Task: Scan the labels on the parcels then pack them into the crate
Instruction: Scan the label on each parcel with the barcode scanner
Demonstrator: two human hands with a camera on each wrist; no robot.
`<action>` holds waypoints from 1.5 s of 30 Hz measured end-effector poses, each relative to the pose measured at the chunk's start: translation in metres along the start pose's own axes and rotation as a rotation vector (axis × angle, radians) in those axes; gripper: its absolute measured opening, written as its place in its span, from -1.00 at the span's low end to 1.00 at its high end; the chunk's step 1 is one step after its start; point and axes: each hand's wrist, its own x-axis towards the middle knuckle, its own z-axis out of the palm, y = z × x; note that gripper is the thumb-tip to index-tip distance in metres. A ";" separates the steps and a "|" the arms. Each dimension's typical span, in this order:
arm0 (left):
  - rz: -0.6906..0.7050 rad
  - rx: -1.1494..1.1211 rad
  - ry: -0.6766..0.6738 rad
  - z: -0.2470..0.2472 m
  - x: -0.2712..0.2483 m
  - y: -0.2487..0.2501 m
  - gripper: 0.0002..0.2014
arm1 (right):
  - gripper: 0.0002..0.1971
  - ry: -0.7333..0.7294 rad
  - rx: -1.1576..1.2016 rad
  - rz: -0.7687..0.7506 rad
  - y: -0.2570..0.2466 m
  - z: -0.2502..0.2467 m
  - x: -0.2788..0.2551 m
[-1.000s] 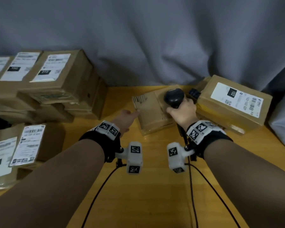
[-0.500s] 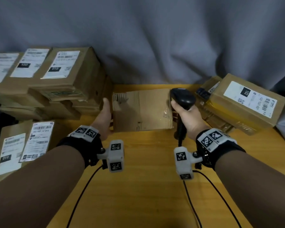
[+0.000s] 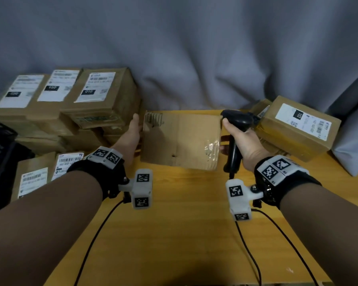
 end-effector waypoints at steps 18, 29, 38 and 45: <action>0.022 -0.030 -0.225 0.001 -0.008 -0.006 -0.60 | -0.31 0.088 0.133 0.170 0.017 -0.008 -0.026; 0.089 0.231 -0.121 -0.002 0.016 -0.033 -0.26 | -0.75 -0.062 -0.247 0.225 0.040 0.001 -0.036; 0.197 0.648 -0.086 0.000 0.021 -0.081 -0.36 | -0.91 -0.185 -0.731 0.186 0.028 0.007 -0.037; 0.112 0.786 -0.126 0.024 0.020 -0.066 -0.59 | -0.79 -0.210 -0.633 0.081 -0.016 0.014 -0.038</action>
